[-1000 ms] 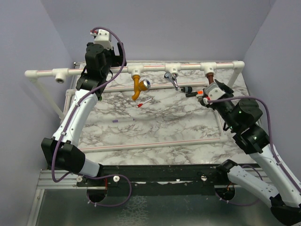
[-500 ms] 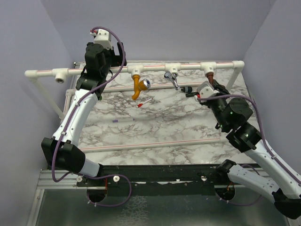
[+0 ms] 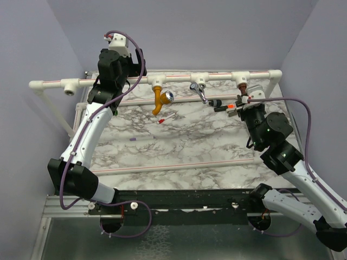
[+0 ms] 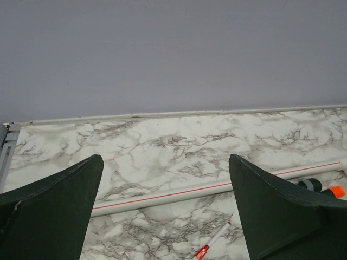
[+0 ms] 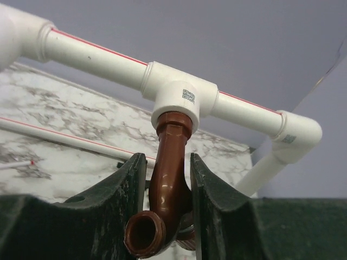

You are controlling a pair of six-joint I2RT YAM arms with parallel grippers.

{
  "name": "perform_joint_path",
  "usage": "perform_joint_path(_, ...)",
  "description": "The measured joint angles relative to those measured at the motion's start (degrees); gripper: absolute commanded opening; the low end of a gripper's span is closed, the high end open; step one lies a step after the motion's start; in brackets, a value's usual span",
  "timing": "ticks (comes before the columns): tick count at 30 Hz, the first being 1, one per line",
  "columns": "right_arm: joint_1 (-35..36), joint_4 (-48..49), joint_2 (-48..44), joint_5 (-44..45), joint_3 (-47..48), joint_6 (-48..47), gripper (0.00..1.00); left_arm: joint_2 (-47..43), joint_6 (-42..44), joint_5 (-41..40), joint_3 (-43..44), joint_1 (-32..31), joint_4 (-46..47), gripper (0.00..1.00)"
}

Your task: Install the water faucets

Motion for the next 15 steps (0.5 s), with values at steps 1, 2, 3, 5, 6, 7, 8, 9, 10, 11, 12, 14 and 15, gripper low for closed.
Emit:
perform_joint_path(1, 0.0, 0.2, -0.1, 0.1, 0.0, 1.8, 0.01, 0.0, 0.0, 0.0, 0.0, 0.0, 0.0, 0.99)
perform_joint_path(2, 0.0, 0.5, -0.3, 0.2, 0.0, 4.5, 0.0, 0.0, 0.0, 0.0, 0.0, 0.0, 0.0, 0.99)
perform_joint_path(3, -0.1, 0.6, -0.4, 0.3, 0.0, 6.6, 0.01, 0.0, 0.0, 0.1, 0.0, 0.0, 0.0, 0.99)
perform_joint_path(5, -0.2, 0.7, -0.6, 0.5, 0.0, 10.8, 0.01, 0.0, 0.0, 0.1, 0.0, 0.0, 0.0, 0.99)
perform_joint_path(6, -0.2, 0.7, -0.6, 0.8, 0.0, 12.8, 0.01, 0.0, 0.0, 0.1, 0.0, 0.0, 0.0, 0.99)
perform_joint_path(7, -0.3, 0.7, -0.7, 1.0, 0.0, 14.6, 0.01, -0.1, 0.0, 0.2, 0.0, 0.0, 0.0, 0.99)
perform_joint_path(8, -0.5, 0.8, -0.7, 1.1, 0.0, 16.1, 0.0, -0.1, 0.0, 0.2, 0.0, 0.0, 0.0, 0.99)
perform_joint_path(9, -0.6, 0.8, -0.7, 1.3, 0.0, 17.6, 0.0, -0.1, 0.0, 0.2, 0.0, 0.0, 0.0, 0.99)
perform_joint_path(10, -0.6, 0.7, -0.7, 1.4, 0.1, 18.9, 0.0, -0.1, 0.0, 0.2, 0.0, 0.0, 0.0, 0.99)
perform_joint_path(11, -0.7, 0.7, -0.6, 1.6, 0.1, 19.6, 0.01, -0.1, 0.0, 0.2, 0.0, 0.0, 0.1, 0.99)
perform_joint_path(12, -0.7, 0.7, -0.6, 1.7, 0.2, 20.3, 0.0, -0.1, 0.0, 0.2, 0.0, 0.0, 0.1, 0.99)
perform_joint_path(14, -0.8, 0.5, -0.4, 2.0, 0.4, 21.0, 0.01, -0.1, 0.0, 0.2, 0.0, 0.0, 0.1, 0.99)
perform_joint_path(15, -0.8, 0.1, -0.4, 2.1, 0.6, 21.2, 0.03, -0.1, 0.0, 0.2, 0.0, 0.0, 0.1, 0.99)
